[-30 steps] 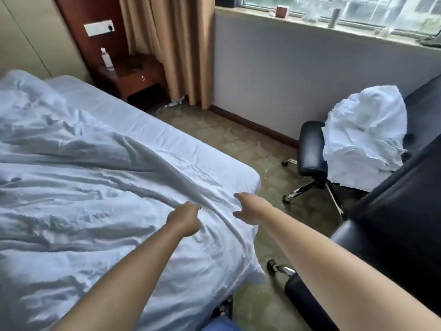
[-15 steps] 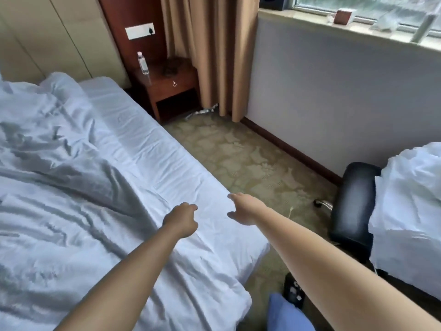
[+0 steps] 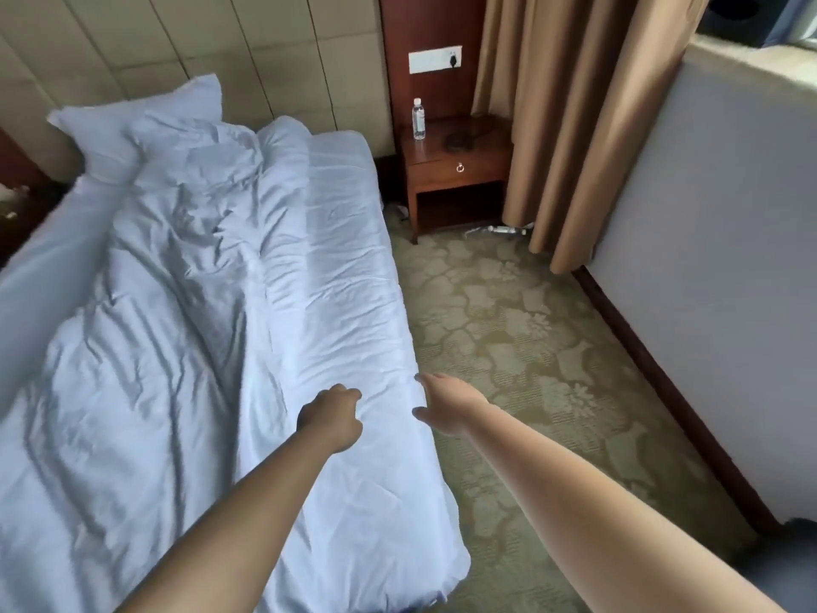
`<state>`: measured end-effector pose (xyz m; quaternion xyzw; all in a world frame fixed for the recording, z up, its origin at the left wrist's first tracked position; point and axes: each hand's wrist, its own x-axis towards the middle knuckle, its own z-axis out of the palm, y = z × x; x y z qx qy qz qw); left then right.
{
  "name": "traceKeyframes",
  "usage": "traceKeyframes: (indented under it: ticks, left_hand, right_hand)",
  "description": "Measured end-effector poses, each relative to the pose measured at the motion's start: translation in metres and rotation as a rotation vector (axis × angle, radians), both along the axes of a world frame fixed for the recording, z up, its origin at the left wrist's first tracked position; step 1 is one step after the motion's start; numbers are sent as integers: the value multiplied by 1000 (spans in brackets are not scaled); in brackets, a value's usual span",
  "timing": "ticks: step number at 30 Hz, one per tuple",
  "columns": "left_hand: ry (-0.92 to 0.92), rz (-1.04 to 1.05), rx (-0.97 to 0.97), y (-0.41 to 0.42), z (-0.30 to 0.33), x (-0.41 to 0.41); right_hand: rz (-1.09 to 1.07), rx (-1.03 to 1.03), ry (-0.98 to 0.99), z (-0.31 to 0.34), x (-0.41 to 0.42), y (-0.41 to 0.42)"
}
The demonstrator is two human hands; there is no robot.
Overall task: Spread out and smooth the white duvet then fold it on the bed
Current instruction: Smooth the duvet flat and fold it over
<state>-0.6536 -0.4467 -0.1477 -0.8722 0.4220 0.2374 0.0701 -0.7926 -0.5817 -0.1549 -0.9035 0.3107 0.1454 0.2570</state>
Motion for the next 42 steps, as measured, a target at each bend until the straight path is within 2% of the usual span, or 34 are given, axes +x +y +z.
traceKeyframes:
  ticks: [6, 10, 19, 26, 34, 37, 42]
  left_hand:
    - [-22, 159, 16, -36, 0, 15]
    - [-14, 268, -39, -76, -6, 37]
    - [-9, 349, -37, -149, 8, 90]
    - [-36, 475, -2, -212, 4, 160]
    - [-93, 681, 45, -296, 14, 239]
    - [-91, 759, 43, -308, 15, 256]
    - [-84, 933, 49, -305, -4, 280]
  right_hand:
    - [204, -9, -29, 9, 40, -50]
    - [302, -29, -34, 13, 71, -91]
    - [449, -83, 11, 33, 147, -185]
    - [655, -120, 0, 21, 240, -261]
    - [775, -82, -25, 25, 367, -377]
    - [848, -115, -15, 22, 409, -394]
    - [1085, -128, 1, 1, 464, -378]
